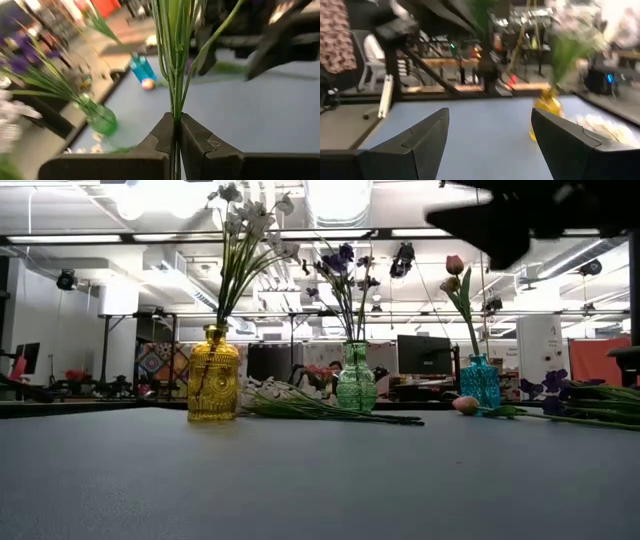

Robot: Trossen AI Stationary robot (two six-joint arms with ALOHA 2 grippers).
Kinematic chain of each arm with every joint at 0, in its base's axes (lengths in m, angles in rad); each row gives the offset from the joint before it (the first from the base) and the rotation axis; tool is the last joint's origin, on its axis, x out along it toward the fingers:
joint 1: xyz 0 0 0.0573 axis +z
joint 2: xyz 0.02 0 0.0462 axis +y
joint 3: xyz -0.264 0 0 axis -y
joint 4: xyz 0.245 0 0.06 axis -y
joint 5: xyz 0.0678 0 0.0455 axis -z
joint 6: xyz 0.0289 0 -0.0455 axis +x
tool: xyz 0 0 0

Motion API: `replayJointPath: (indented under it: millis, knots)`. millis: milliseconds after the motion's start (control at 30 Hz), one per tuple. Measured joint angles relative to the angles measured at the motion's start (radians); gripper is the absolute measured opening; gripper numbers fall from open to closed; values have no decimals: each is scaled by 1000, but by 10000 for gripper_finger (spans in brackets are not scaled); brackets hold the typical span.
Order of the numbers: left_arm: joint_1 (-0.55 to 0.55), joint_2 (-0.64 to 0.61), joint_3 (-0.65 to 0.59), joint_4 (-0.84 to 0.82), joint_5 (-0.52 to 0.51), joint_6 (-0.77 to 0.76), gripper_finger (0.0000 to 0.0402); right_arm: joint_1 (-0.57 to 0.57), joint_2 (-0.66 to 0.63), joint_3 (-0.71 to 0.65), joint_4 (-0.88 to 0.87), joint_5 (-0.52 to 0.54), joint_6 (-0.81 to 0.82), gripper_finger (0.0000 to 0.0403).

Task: Sort flowers into vase by color
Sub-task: Put the left purple flowers into the green vase

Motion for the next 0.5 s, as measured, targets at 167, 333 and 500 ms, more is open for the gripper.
replayJointPath:
  millis: [167, 333, 500]
  knots:
    - [62, 7, -62, 70, 89, 0, 0, -32, 153, 135, 209, 76, -118, 275]
    - [63, -4, -103, 144, 80, 10, 0, -95, 216, 197, 259, -47, -81, 275]
    - [60, 13, -107, 156, 80, 11, 0, -136, 244, 252, 265, -111, -55, 266]
